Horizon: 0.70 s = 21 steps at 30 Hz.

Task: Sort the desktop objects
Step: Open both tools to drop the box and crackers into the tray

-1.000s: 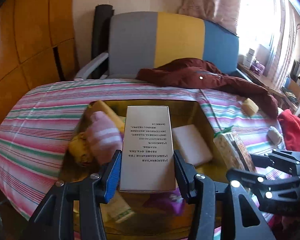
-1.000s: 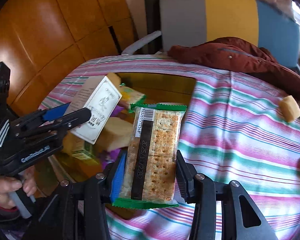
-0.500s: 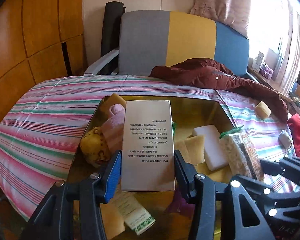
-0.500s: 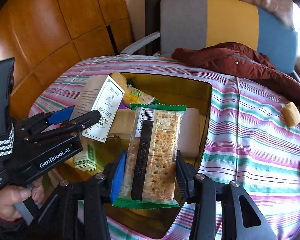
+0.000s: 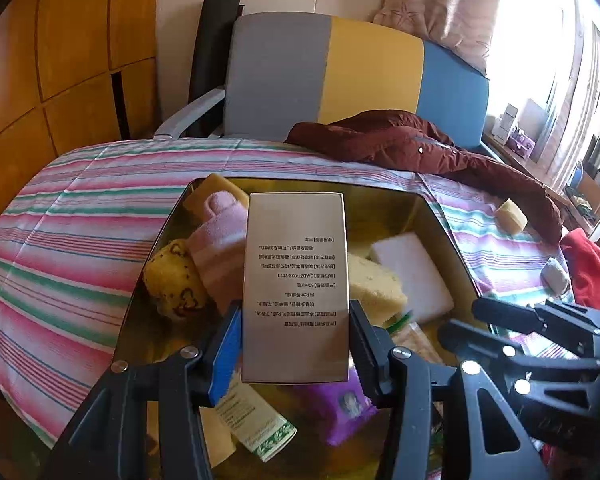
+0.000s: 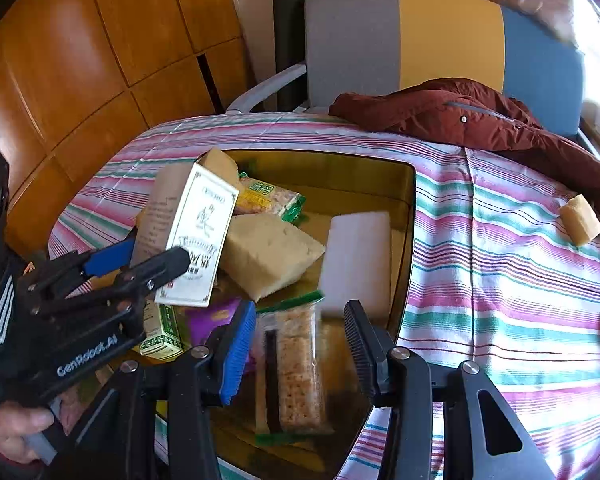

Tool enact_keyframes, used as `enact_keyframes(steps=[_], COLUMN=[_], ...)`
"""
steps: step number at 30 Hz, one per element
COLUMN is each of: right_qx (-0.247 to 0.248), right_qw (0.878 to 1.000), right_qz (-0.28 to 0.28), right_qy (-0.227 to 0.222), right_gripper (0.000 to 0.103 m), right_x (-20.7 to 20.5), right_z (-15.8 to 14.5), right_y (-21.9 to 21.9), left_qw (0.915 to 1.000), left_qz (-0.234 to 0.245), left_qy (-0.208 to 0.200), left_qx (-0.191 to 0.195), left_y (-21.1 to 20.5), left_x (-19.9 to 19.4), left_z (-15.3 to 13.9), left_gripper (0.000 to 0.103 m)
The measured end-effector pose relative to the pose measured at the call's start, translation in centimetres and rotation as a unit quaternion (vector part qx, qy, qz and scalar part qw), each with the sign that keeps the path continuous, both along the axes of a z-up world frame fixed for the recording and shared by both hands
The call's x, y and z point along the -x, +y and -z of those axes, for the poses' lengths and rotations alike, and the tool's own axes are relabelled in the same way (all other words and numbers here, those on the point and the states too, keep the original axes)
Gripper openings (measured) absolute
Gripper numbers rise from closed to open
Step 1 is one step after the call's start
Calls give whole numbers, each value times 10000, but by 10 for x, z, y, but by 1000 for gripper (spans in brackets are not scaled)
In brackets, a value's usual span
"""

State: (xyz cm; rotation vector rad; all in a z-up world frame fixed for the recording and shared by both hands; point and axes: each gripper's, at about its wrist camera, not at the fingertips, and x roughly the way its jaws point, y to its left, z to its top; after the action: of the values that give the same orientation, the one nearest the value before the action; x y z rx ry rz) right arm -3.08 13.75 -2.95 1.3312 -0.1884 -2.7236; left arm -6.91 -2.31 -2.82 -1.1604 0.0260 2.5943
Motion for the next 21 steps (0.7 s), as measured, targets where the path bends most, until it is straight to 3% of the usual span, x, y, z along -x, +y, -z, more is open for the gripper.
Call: enact_keyframes(steps=[15, 21], right_qx=[-63, -22], right_qw=[9997, 9992], right_qz=[136, 307], right_qy=[194, 274], right_gripper=[69, 77], right_x=[-16, -26], right_z=[-8, -12], right_y=[3, 15], left_qw=[9997, 9999], left_qz=[71, 77], left_qy=[81, 93], left_qx=[218, -16], left_y=[6, 6], left_x=[-20, -24], left_z=[-1, -9], left_gripper=[53, 60])
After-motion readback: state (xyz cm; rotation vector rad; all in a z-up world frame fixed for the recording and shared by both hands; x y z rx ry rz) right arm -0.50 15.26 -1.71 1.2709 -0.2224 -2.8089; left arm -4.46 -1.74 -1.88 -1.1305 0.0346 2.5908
